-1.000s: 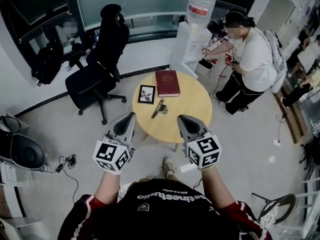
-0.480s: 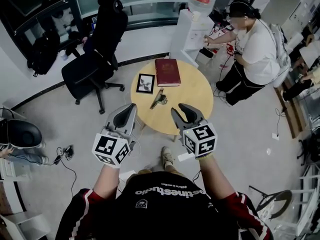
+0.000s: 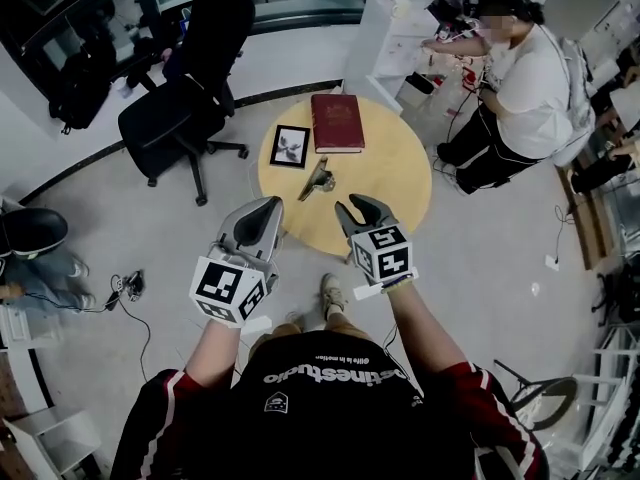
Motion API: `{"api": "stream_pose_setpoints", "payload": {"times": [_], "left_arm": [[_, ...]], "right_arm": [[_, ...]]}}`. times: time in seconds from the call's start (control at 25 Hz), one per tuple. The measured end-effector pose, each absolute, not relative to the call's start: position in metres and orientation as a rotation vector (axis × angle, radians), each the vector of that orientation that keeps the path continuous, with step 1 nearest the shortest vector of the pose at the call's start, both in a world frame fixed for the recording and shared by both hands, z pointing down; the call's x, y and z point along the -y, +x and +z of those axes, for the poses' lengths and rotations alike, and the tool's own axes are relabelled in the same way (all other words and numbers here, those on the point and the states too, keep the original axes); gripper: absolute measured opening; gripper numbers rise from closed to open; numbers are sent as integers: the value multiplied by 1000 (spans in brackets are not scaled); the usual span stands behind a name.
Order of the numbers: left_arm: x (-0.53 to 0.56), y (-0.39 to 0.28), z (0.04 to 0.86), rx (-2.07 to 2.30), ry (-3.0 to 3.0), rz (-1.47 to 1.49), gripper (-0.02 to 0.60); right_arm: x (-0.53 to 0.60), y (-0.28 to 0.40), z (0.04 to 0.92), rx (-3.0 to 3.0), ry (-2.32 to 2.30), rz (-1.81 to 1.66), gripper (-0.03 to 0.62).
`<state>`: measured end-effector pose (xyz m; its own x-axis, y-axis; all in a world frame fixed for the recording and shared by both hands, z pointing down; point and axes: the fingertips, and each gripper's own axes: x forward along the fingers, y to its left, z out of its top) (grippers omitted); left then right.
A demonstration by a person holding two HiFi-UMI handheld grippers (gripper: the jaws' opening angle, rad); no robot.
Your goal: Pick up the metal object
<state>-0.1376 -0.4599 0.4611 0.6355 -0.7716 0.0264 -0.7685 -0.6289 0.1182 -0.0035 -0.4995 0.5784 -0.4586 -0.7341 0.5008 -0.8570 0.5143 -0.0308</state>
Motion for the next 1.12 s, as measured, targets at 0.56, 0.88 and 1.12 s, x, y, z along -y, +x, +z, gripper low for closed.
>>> {"api": "stream_pose_setpoints", "payload": {"times": [0.56, 0.88, 1.12], "left_arm": [[493, -115, 495, 1345, 2658, 23, 17], [512, -106, 502, 1372, 2637, 84, 15], [527, -113, 512, 1426, 2592, 142, 15]], "right_arm": [[567, 11, 675, 2301, 1334, 576, 156], [603, 19, 734, 2262, 1322, 792, 164], [625, 19, 775, 2183, 1312, 910, 173]]}}
